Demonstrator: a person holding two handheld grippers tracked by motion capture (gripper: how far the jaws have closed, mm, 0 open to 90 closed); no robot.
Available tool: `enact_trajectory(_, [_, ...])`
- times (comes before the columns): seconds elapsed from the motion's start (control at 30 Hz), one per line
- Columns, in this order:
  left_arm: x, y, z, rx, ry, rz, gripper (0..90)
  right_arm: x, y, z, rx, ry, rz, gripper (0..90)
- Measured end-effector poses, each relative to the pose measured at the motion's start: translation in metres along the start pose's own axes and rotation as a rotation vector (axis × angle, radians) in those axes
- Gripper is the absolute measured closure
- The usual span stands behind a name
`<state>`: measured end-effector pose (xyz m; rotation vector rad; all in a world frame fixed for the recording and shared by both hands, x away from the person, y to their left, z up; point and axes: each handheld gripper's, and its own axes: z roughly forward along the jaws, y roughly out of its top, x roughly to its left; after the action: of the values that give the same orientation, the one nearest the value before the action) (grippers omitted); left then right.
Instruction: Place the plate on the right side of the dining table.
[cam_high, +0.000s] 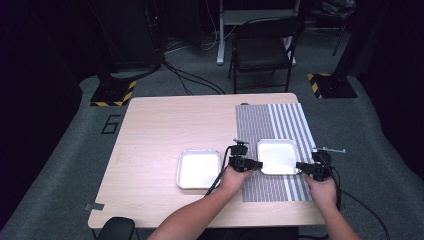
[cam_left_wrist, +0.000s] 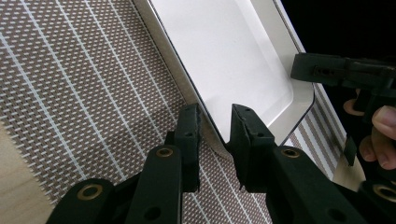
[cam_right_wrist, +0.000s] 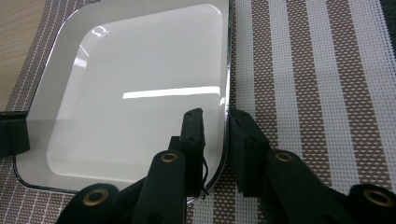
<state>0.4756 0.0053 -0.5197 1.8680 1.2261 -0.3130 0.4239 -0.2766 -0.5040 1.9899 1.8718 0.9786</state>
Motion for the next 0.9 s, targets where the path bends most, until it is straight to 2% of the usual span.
enact_trajectory(0.07, [0.0,0.0,-0.001,-0.003,0.002,0.004,70.6,0.001,0.0,-0.001,-0.001,-0.004,0.002,75.8])
enact_trajectory(0.1, [-0.001,0.0,-0.001,-0.01,0.002,-0.012,69.9,0.0,0.0,-0.001,-0.004,-0.005,-0.002,75.5])
enact_trajectory(0.2, [0.0,0.001,-0.005,-0.003,0.007,0.006,69.4,0.001,0.001,-0.003,-0.009,-0.004,0.01,74.1])
enact_trajectory(0.33, [-0.001,0.001,-0.007,-0.011,0.007,0.005,67.9,0.0,0.0,-0.005,-0.016,0.003,0.011,70.8])
enact_trajectory(0.43, [-0.002,0.001,-0.009,-0.01,0.016,0.018,64.4,-0.001,-0.001,-0.008,-0.027,0.025,0.026,67.8])
enact_trajectory(0.5, [-0.002,0.001,-0.012,-0.004,0.024,0.046,61.9,-0.002,-0.002,-0.01,-0.027,0.029,0.024,66.5])
enact_trajectory(0.6, [-0.003,0.002,-0.015,-0.012,0.022,0.058,59.9,-0.002,-0.003,-0.013,-0.035,0.04,0.025,62.0])
enact_trajectory(0.63, [-0.004,0.003,-0.017,-0.02,0.017,0.046,59.2,-0.002,-0.003,-0.014,-0.04,0.047,0.024,60.9])
enact_trajectory(0.77, [-0.003,0.003,-0.026,-0.02,0.01,0.065,55.1,0.0,-0.005,-0.02,-0.044,0.069,0.017,56.3])
enact_trajectory(0.8, [-0.004,0.003,-0.027,-0.031,0.006,0.056,54.4,0.001,-0.005,-0.021,-0.051,0.073,0.014,55.0])
enact_trajectory(0.9, [-0.004,0.003,-0.034,-0.028,0.015,0.106,51.2,0.006,-0.004,-0.025,-0.07,0.085,-0.007,51.2])
